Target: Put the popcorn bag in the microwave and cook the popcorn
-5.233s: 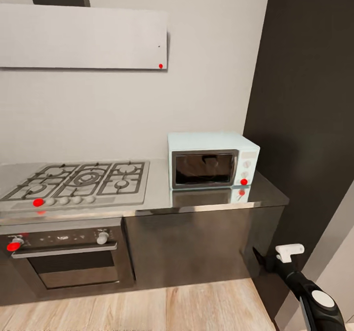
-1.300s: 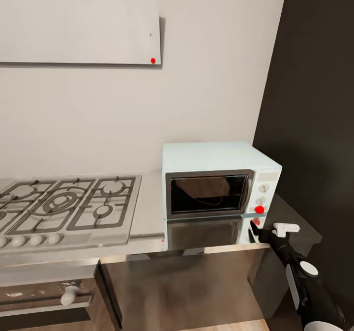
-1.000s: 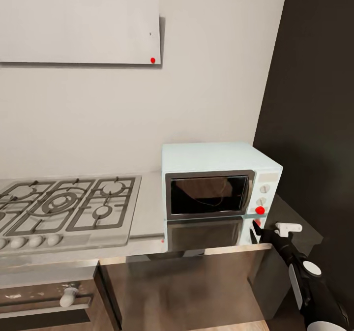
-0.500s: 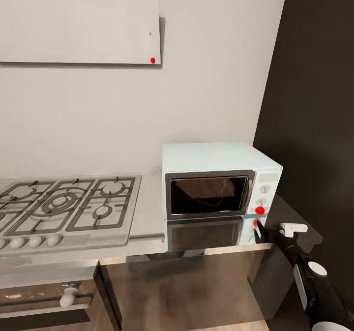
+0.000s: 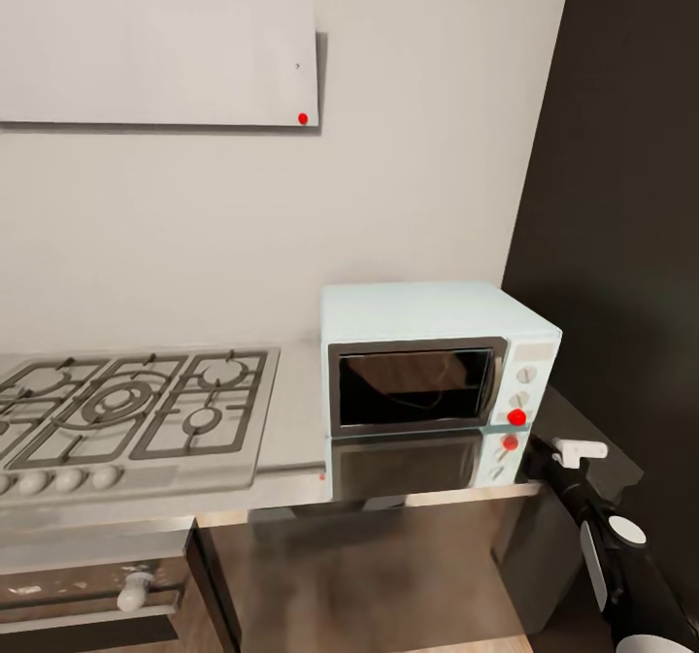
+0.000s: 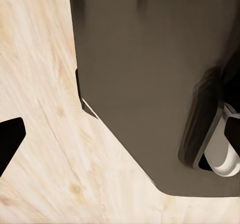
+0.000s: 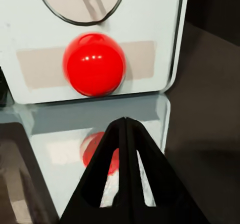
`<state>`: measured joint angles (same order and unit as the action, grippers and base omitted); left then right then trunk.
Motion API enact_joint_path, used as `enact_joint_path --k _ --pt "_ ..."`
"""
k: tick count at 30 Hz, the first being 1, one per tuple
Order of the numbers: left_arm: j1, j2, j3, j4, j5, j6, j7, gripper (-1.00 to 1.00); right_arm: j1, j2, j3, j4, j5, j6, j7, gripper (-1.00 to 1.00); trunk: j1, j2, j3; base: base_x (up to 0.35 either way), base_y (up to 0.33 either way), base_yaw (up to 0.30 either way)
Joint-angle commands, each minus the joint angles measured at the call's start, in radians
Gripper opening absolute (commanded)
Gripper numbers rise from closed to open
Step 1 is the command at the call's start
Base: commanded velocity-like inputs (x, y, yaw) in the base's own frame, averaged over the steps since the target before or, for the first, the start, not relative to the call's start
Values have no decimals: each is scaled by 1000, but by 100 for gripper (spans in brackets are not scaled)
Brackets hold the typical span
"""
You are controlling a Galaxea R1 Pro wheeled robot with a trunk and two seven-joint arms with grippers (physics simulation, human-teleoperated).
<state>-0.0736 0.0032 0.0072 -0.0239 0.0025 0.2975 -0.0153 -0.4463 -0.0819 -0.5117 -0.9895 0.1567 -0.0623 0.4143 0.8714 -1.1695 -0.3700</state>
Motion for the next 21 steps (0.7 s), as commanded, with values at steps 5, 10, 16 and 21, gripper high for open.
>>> enact_joint_path --k 5,10,16,21 --pt "0 1 0 -2 0 5 -2 100 -1 1 -4 0 11 -5 6 -100 0 -1 -1 162 47 0" --pt "0 -5 2 -2 0 5 -2 100 -2 1 -4 -1 11 -7 7 -100 0 -1 -1 14 2 0" --pt "0 -6 2 -2 0 5 -2 100 -2 1 -4 -6 11 -7 8 -100 0 -1 -1 1 0 0" --pt "0 -6 1 -2 0 5 -2 100 -2 1 -4 -7 10 -8 8 -100 0 -1 -1 99 56 0"
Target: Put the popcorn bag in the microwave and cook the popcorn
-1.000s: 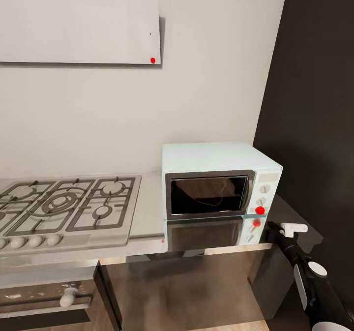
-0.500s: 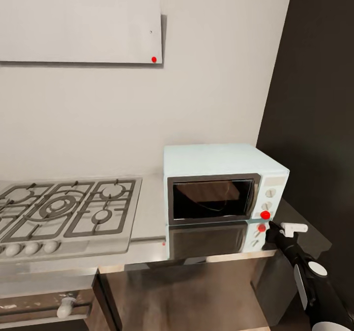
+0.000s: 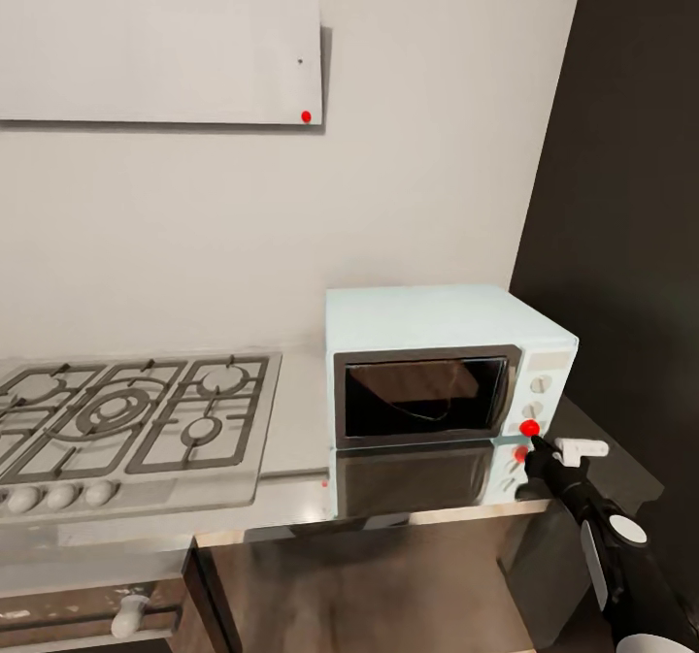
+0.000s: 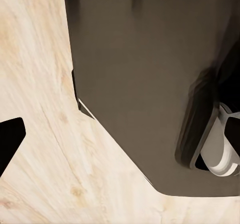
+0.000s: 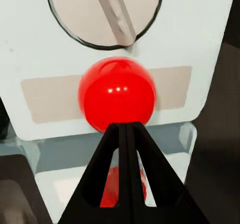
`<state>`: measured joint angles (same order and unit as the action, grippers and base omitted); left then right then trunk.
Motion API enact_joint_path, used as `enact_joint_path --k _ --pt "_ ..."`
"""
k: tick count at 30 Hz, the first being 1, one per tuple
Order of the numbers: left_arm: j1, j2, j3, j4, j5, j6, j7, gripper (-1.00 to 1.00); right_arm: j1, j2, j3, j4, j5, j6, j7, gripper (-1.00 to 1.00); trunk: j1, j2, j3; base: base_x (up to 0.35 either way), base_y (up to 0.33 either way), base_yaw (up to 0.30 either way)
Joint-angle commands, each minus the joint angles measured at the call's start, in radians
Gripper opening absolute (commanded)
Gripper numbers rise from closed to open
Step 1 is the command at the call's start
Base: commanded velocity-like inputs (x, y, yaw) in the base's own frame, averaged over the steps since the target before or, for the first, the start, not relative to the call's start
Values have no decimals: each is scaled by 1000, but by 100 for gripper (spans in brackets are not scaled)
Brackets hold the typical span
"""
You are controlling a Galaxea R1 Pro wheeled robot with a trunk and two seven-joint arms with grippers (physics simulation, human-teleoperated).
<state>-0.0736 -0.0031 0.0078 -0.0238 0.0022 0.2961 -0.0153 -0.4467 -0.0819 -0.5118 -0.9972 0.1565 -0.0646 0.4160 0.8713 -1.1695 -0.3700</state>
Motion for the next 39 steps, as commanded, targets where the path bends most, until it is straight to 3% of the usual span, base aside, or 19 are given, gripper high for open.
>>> enact_joint_path --k 1,26,39 --pt "0 0 0 -2 0 6 -2 100 -1 1 -4 0 11 -6 6 -100 0 -1 -1 164 67 0" --pt "0 3 1 -2 1 6 -2 100 -1 1 -4 0 11 -4 6 -100 0 -1 -1 48 -13 0" --pt "0 4 2 -2 1 6 -2 100 -1 1 -4 0 11 -4 6 -100 0 -1 -1 -89 0 0"
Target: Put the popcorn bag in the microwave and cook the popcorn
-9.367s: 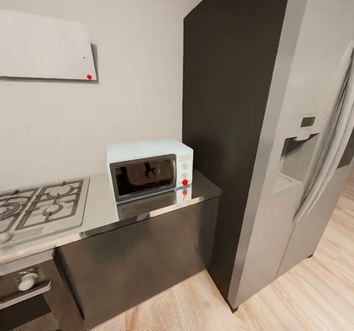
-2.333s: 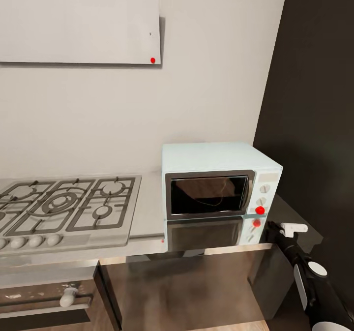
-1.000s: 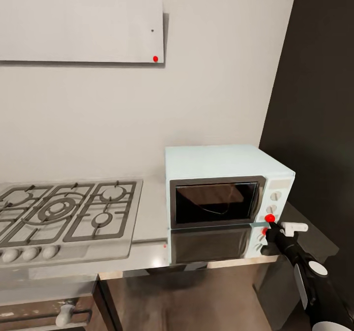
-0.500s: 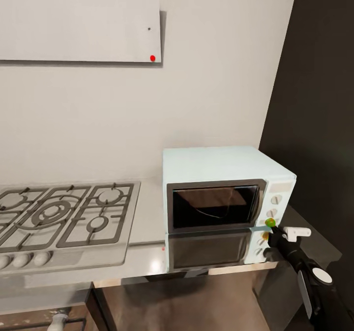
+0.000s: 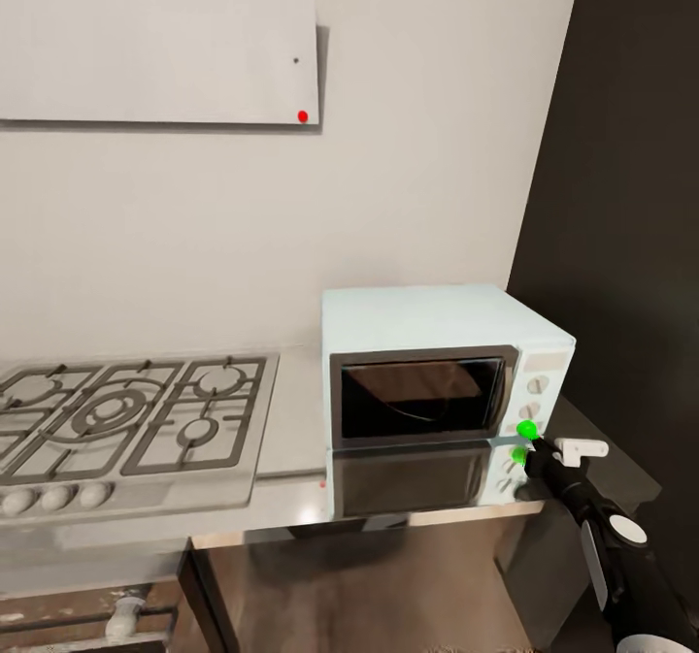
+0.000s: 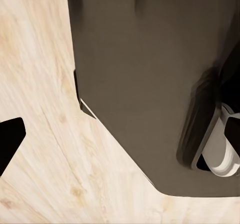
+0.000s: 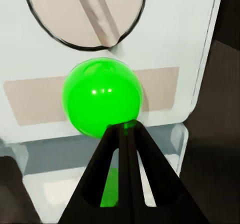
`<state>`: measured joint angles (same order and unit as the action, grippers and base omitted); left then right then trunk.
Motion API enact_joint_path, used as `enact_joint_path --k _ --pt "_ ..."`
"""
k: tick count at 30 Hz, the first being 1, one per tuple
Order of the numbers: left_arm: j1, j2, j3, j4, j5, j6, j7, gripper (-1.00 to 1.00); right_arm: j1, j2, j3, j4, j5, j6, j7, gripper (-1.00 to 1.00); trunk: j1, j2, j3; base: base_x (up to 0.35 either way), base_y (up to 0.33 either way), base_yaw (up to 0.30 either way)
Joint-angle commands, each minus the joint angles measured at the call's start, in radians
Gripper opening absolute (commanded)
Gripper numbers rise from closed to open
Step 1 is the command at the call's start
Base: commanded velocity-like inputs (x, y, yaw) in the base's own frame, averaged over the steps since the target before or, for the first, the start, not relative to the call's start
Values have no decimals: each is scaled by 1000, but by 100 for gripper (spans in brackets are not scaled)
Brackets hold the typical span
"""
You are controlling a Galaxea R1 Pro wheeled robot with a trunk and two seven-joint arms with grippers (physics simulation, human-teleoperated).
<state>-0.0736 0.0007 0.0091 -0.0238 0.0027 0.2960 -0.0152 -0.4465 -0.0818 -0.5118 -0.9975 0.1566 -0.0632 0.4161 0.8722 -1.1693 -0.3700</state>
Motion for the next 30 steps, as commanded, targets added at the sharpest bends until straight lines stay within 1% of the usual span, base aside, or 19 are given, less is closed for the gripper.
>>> enact_joint_path --k 1,12,18,19,30 --pt "0 0 1 -2 0 6 -2 100 -1 1 -4 0 11 -6 5 -100 0 -1 -1 -152 0 0" --pt "0 0 2 -2 0 6 -2 100 -1 1 -2 0 11 -8 6 -100 0 -1 -1 -13 0 0" --pt "0 -1 2 -2 0 6 0 100 -1 1 -1 0 10 -9 6 -100 0 -1 -1 -217 0 0" --pt "0 -1 2 -2 0 6 -1 100 -1 1 -1 0 10 -10 6 100 0 -1 -1 -283 0 0" --pt "0 -1 2 -2 0 6 0 100 -1 1 -2 0 10 -9 6 100 0 -1 -1 -324 0 0"
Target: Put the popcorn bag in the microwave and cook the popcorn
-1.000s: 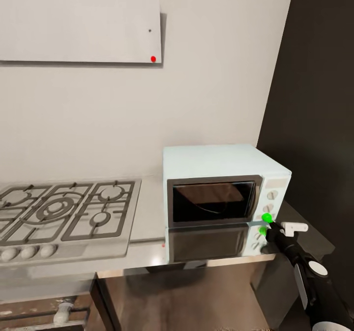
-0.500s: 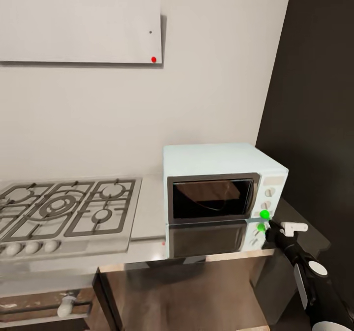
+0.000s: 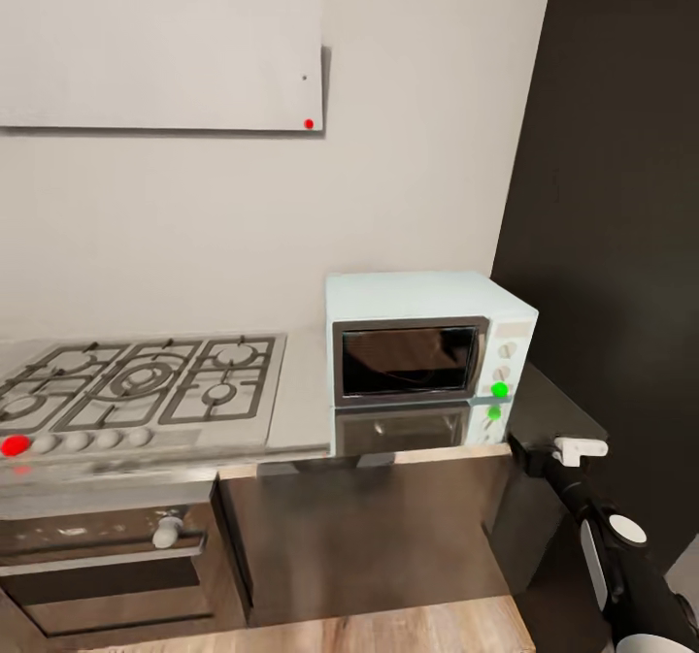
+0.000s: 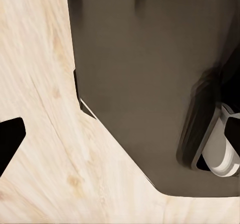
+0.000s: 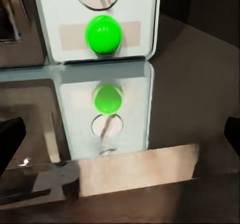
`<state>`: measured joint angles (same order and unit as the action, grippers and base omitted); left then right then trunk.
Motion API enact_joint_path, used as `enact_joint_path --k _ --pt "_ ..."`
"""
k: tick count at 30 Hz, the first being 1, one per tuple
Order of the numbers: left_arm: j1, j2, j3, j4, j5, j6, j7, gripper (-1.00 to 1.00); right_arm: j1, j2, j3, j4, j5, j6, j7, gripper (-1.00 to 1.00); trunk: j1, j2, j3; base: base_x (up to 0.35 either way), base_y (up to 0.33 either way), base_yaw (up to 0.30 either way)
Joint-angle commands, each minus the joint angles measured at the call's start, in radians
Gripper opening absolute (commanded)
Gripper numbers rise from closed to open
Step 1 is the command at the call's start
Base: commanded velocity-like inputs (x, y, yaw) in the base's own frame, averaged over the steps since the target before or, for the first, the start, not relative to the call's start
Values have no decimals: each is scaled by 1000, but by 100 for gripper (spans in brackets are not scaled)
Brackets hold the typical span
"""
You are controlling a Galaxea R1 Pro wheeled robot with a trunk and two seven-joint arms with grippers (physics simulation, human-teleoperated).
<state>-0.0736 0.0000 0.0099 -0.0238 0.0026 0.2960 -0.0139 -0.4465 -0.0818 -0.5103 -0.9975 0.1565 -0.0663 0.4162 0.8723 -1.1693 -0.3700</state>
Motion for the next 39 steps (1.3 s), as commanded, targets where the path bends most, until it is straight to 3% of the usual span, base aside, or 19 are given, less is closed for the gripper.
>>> enact_joint_path --k 1,14,16,21,27,28,29,33,36,39 --pt "0 0 1 -2 0 6 -1 100 -1 1 -4 0 10 -6 6 100 -1 -1 -1 -340 0 0" --pt "0 1 1 -2 0 6 -1 100 -1 2 2 14 11 -6 3 100 -1 -1 -1 -340 9 0" --pt "0 1 2 -2 0 6 -1 100 -1 2 2 47 11 -15 3 100 -1 -1 -1 -320 112 0" --pt "0 7 4 -2 0 5 -1 100 -1 2 4 171 12 -141 0 100 -1 -1 -1 -256 212 0" --pt "0 12 5 -2 2 5 -1 100 -1 2 3 254 12 -164 -11 100 -1 -1 -1 -164 274 0" --pt "0 12 5 -2 2 5 -1 100 -1 2 3 276 12 -167 -25 100 -1 -1 -1 -49 144 0" --pt "0 -17 1 -2 1 6 -3 100 -3 5 27 404 11 -325 -57 100 -1 -1 -1 0 0 0" --pt "0 -17 1 -2 1 5 -3 100 -3 6 28 441 12 -322 -57 100 -1 -1 -1 0 0 0" --pt "0 -17 1 -2 1 6 -3 100 -3 6 35 649 16 -322 -77 100 -1 -1 -1 0 0 0" --pt "0 -17 1 -2 1 6 -3 100 -3 -5 40 818 18 -320 -201 100 -1 -1 -1 0 0 0"
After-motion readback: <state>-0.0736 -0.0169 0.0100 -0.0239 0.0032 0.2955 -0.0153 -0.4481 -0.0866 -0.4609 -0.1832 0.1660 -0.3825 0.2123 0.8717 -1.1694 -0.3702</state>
